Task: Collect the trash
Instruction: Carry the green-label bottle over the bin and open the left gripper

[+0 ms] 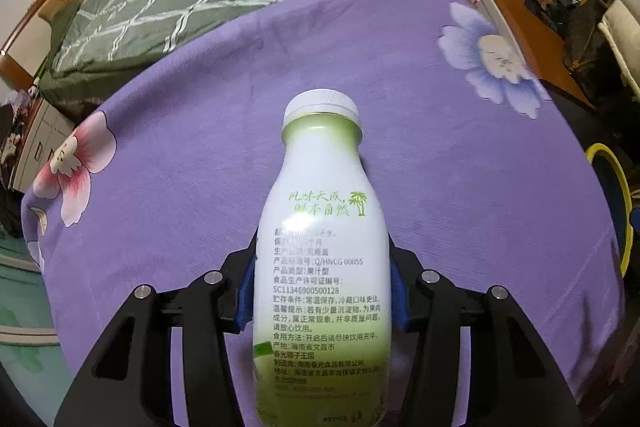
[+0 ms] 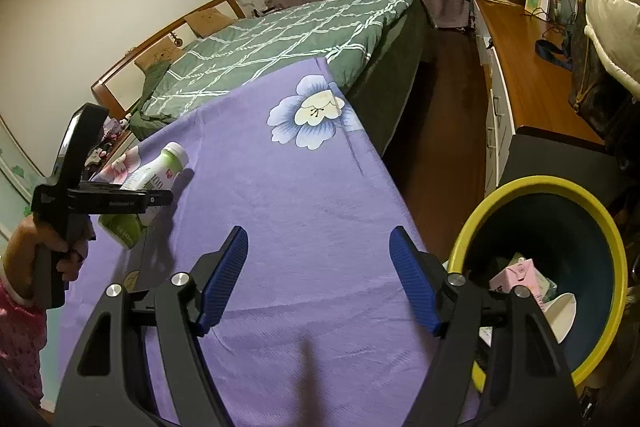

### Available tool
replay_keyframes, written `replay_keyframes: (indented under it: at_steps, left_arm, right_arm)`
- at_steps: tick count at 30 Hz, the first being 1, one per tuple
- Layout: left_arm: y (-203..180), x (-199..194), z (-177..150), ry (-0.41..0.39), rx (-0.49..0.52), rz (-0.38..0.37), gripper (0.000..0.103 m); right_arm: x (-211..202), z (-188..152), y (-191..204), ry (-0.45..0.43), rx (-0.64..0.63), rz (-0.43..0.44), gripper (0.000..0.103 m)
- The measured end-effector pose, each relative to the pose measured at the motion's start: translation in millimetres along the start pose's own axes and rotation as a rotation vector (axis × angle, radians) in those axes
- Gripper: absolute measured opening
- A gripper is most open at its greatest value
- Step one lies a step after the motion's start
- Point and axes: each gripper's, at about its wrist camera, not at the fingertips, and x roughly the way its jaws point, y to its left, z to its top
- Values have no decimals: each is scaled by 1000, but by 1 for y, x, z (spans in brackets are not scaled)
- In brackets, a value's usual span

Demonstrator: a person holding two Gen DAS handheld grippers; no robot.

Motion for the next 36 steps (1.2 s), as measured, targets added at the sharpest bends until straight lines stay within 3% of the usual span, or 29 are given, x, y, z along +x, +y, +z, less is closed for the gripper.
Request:
replay_keyframes:
  at_steps: [7,16,29,36]
  left_arm:
    - [-52,-41,-7,-71,85,2,51]
    - [-164,-77,-9,-121,242,-49,51]
    - [-367,-58,-7,-98,421,-219,51]
    - [-437,-29,-8,-34,439,-259,51]
  right_arm:
    - [-21,-3,-22,-14,-14,-19,69]
    - [-63,-22,-74,-38,6,-74,69]
    - [-131,-70,-178,-56,142,-191,70]
    - [-152,-86,-209,-64,183,-221,70]
